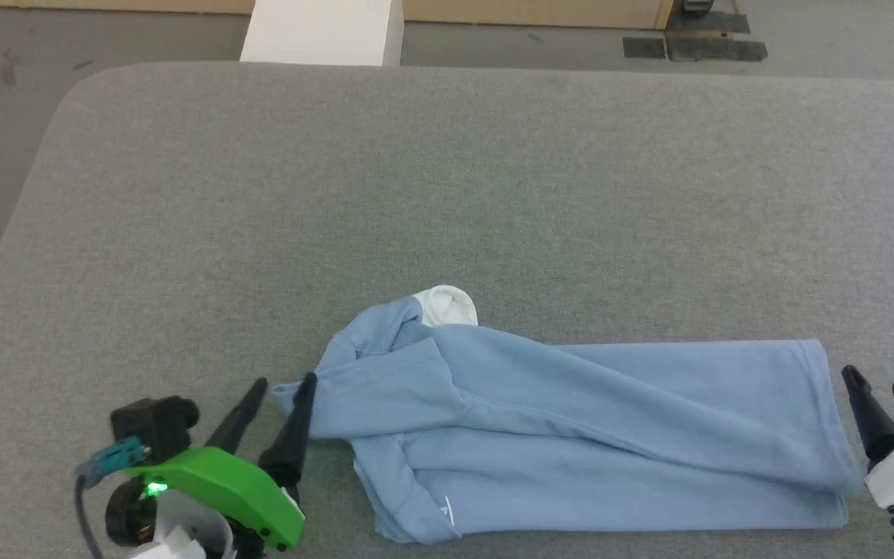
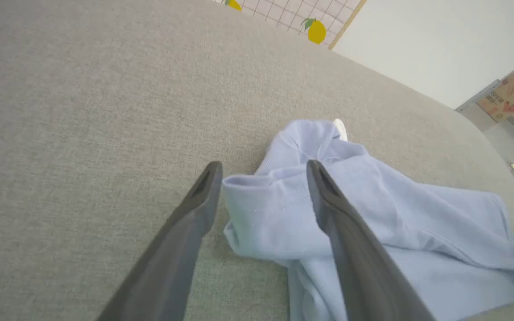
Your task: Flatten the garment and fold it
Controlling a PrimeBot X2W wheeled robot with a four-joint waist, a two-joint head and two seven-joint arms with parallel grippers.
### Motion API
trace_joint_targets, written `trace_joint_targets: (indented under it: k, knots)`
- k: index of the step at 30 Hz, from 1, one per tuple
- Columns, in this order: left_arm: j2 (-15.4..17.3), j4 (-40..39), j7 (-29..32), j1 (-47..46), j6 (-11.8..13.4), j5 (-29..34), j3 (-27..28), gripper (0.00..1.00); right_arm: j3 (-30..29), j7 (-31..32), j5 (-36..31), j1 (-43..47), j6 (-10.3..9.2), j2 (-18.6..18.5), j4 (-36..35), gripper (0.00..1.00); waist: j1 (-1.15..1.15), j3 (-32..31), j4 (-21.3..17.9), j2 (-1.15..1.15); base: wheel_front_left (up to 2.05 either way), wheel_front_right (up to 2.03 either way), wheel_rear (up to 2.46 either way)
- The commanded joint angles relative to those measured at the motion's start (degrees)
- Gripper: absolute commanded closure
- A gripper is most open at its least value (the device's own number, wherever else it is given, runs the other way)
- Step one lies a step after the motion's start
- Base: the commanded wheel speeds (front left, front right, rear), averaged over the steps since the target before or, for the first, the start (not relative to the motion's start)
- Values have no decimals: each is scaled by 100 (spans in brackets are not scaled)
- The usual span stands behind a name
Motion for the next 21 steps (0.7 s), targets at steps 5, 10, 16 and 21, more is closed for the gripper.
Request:
trace_joint_targets:
  k: [5, 10, 16, 21]
  knots:
    - [-89, -458, -930, 319, 564, 475, 417, 0, -164, 190, 19, 251, -8, 101, -387, 0, 0, -128, 11, 0, 0, 0, 0]
    - [-105, -717, -1800, 728, 1199, 1749, 445, 0, -266, 576, -293, 368, -8, 159, -298, 0, 0, -78, 97, 0, 0, 0, 0]
    - [-257, -493, -1876, 909, 1360, 2338, 193, 0, -325, 757, -530, 259, -8, 156, -74, 0, 0, 63, 274, 0, 0, 0, 0]
    - [-378, -346, -1889, 790, 1248, 2455, 89, 0, -262, 897, -596, 111, -8, 101, 231, 0, 0, 223, 441, 0, 0, 0, 0]
